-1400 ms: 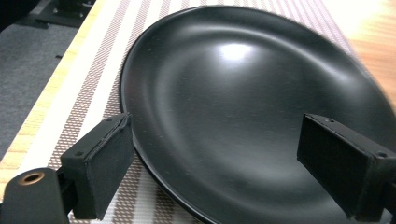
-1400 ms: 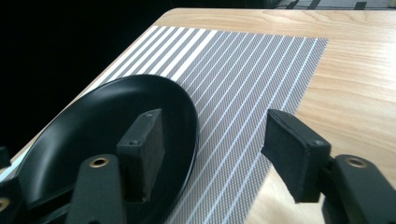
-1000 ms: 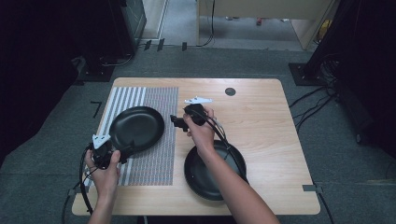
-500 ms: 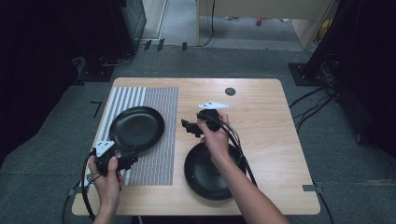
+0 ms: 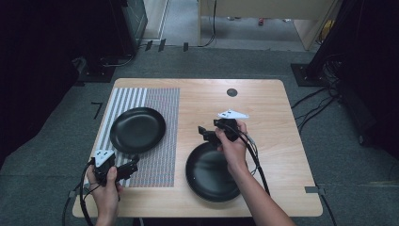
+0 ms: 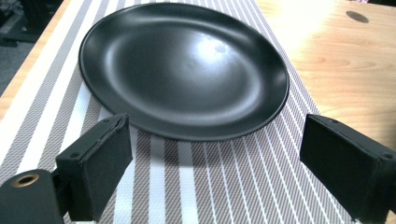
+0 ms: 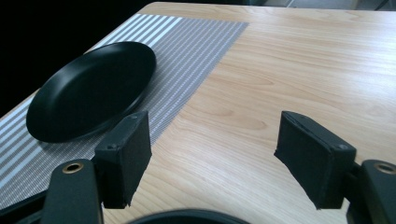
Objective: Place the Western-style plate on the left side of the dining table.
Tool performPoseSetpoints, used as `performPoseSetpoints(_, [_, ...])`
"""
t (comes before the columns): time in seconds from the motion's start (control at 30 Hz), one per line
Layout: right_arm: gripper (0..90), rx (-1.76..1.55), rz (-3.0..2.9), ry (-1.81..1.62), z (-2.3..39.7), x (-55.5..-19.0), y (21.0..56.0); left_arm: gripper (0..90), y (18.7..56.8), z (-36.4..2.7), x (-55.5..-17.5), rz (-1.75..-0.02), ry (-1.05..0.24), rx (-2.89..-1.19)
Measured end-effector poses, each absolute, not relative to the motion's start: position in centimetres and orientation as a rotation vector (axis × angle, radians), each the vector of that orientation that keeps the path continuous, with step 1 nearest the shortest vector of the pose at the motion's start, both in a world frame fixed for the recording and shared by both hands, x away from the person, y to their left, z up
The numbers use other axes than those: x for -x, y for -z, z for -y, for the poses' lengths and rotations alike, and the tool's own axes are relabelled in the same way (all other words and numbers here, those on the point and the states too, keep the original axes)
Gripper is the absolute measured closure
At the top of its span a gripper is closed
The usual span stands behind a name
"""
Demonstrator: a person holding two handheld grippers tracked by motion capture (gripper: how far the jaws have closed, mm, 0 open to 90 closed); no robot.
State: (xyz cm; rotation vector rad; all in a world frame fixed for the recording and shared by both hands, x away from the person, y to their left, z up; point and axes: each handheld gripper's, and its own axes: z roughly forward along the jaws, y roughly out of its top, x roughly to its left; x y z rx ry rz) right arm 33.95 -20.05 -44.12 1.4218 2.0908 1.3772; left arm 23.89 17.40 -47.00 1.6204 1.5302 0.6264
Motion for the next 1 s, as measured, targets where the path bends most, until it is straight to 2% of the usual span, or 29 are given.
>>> performPoseSetpoints(0.33, [26.0, -1.451, -2.045, -1.353, 23.0, -32.6, 44.8, 9.1, 48.8, -18.0, -22.9, -1.577, -0.674, -1.653])
performPoseSetpoints(1.0, [26.2, -1.575, -1.931, -1.283, 31.0, -29.4, 47.1, 9.1, 49.9, -19.5, -22.0, -1.582, -0.763, -1.703])
